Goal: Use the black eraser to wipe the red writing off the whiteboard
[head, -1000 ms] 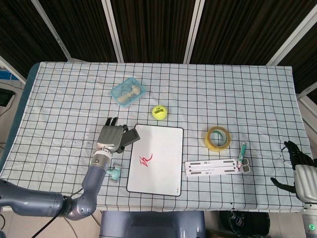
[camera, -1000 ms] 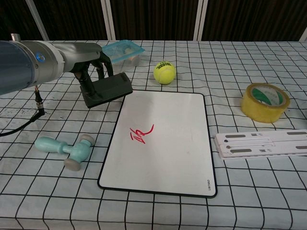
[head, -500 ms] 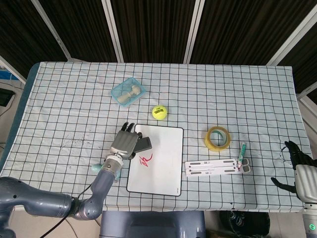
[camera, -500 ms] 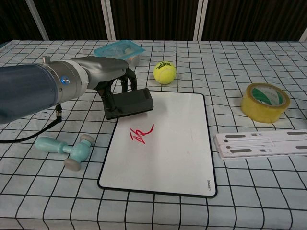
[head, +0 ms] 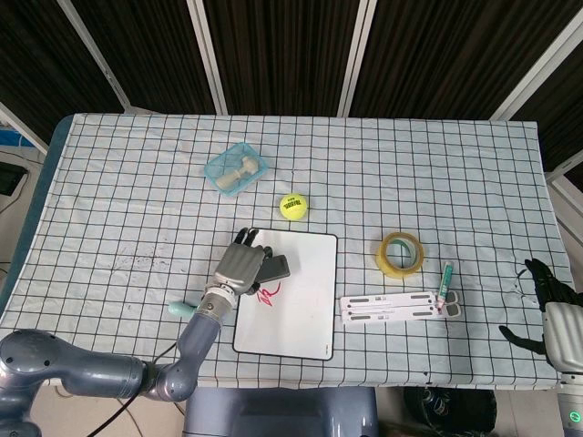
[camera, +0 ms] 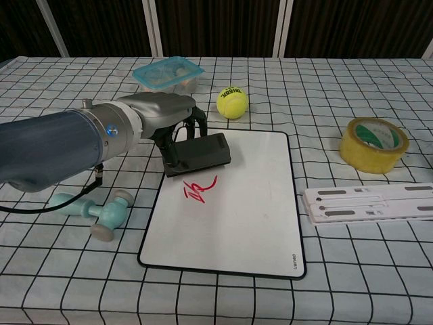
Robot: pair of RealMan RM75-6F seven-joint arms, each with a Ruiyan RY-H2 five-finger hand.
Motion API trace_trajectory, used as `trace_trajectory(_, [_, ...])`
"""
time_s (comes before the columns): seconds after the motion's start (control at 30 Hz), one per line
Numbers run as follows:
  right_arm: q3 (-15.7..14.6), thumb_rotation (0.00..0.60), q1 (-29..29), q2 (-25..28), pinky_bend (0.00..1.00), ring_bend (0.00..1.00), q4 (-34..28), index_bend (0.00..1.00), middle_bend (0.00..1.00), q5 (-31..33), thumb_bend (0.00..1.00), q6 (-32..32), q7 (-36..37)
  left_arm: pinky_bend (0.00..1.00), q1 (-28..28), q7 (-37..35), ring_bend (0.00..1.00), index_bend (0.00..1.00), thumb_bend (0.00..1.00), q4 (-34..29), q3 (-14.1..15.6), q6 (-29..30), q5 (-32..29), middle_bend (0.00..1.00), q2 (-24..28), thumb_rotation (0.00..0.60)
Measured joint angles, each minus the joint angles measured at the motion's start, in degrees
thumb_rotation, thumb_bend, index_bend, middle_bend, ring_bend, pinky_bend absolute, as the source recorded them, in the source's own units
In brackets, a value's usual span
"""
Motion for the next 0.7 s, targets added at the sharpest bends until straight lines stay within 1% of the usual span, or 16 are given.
trace_trajectory(0.2, [0.0,0.600,0.0,0.0,0.21,0.19,0.0,0.06,0.09,0.1,0.08,0.0,0.0,0.02,0.2,-0.7,0.00,0.33,0.42,1.8,0.2,-1.0,1.5,0.43,-1.3,0.600])
trace_trajectory(0.43, [0.0,0.600,0.0,0.1,0.21,0.19,-0.1,0.06,0.09,0.1,0.08,-0.1,0.1,0.02,0.0,1.3,0.00,0.33,0.42,2.7,0.8,-0.8,1.1,0.43,-2.3,0.600])
trace_trajectory(0.57, [0.0,0.600,0.0,0.1,0.21,0.19,-0.1,0.06,0.09,0.1,0.08,0.0,0.2,0.02,0.2,1.8,0.00,0.33,0.42,2.5,1.1,-0.9,0.7,0.43,-2.6,0.600])
trace_trajectory(0.7, [0.0,0.600,-0.1,0.1,0.21,0.19,0.0,0.06,0.09,0.0,0.08,0.0,0.2,0.02,0.4,2.2,0.00,0.33,0.42,1.9,1.5,-0.7,1.6,0.43,-2.7,0.600])
